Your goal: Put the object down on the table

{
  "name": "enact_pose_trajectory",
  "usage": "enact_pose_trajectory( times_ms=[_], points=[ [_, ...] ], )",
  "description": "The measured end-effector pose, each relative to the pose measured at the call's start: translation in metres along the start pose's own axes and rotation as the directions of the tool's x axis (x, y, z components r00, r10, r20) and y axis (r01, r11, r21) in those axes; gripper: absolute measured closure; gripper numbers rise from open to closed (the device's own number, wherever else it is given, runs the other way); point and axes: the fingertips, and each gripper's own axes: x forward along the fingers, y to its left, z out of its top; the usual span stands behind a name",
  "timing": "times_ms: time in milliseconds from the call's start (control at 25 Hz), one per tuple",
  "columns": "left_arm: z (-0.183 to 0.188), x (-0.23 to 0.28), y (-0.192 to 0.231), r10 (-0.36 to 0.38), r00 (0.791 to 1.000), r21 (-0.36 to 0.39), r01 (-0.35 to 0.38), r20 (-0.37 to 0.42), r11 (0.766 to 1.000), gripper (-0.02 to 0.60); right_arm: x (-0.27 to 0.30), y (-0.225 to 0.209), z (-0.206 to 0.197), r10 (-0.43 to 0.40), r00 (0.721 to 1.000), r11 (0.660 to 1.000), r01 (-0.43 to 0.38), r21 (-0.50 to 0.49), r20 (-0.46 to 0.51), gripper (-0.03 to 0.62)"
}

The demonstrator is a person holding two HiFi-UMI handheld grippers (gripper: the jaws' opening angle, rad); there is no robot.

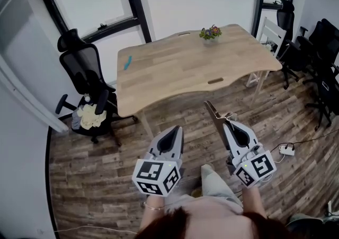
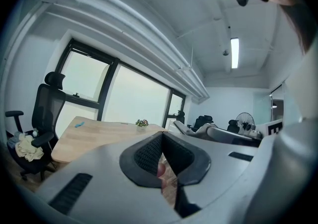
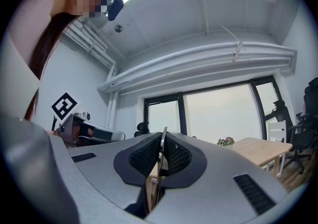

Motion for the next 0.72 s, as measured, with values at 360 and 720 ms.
enact_pose_trajectory(
  times_ms=[360,720],
  points=[
    [0.002,0.051,0.011,0.005,1.000,0.021,-0.004,-0.027,1.000,0.580,0.030,-0.042,-0.006,-0.013,1.000,1.000,0.013,0.026,0.015,0.583],
    [0.011,0.125,0.023,-0.005,0.999,0.035,0.006,-0.042,0.999,0.580,0.071,-0.092,-0.013,-0.006,0.999,0.998,0.004,0.056,0.037,0.583]
  ],
)
